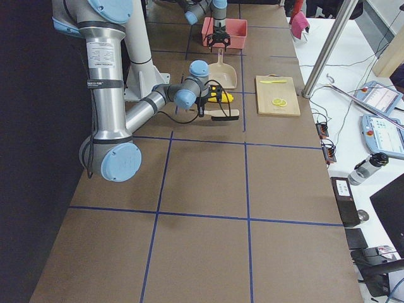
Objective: Sweep and dump trash into bin
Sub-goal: 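Grasp the dustpan handle with the left gripper while the right grasps the brush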
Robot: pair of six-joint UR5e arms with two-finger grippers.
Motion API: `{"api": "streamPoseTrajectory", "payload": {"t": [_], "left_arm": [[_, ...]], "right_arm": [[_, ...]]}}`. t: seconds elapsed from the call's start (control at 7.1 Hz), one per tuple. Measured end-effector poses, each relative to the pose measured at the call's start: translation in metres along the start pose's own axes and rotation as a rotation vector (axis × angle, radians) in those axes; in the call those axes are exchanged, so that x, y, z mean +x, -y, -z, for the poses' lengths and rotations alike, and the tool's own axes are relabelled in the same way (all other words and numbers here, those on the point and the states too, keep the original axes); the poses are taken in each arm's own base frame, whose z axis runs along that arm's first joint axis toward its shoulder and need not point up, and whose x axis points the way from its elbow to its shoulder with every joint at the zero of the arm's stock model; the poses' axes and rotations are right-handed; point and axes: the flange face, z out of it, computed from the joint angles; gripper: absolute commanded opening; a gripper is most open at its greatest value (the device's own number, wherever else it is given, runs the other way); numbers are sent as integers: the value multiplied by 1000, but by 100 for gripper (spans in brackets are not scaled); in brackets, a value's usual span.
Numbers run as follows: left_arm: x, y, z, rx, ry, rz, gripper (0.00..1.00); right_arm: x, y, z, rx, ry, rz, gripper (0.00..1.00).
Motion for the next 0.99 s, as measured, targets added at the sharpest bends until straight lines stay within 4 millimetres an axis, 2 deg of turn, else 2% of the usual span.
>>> {"api": "streamPoseTrajectory", "payload": {"t": [0.42,0.99], "left_arm": [[-1,7,-4,-4,2,-98,98],[-13,10,-24,-48,22,-95,86]], "right_arm": [[-5,-4,-5,14,-18,12,0],[-11,-10,-13,20,-31,-3,0]]}}
